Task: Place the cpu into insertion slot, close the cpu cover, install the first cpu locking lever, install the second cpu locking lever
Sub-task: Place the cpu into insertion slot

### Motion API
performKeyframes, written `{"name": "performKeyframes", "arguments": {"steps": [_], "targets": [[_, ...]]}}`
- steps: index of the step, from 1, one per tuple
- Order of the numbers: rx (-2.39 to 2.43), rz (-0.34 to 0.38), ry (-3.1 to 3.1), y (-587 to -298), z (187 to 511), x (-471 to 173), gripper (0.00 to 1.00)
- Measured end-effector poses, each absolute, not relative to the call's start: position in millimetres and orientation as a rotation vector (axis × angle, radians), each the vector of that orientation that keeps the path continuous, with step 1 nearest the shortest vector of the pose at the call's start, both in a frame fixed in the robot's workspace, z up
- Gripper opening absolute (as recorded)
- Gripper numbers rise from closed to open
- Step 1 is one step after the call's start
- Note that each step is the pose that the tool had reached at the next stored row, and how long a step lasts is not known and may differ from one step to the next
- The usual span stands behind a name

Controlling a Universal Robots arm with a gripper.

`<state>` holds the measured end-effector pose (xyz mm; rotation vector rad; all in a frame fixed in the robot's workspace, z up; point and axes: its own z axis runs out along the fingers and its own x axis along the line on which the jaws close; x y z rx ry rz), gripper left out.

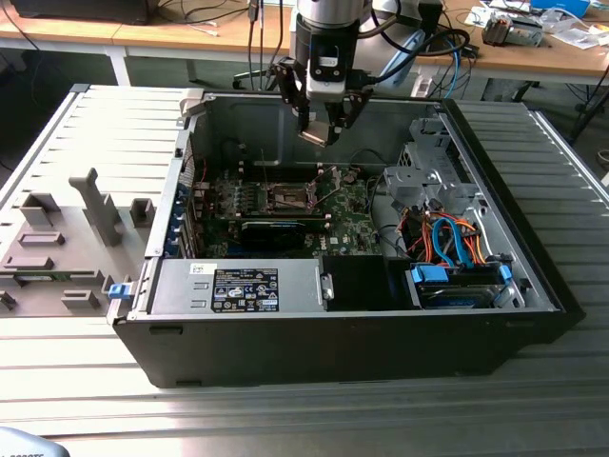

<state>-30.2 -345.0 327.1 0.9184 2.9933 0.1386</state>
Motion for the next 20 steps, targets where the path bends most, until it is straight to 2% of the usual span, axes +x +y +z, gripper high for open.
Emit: {"name": "performKeyframes", "arguments": {"steps": [20], "targets": [[0.962,0.138,2.978,-345.0,326.5,-30.2,0.54]]}}
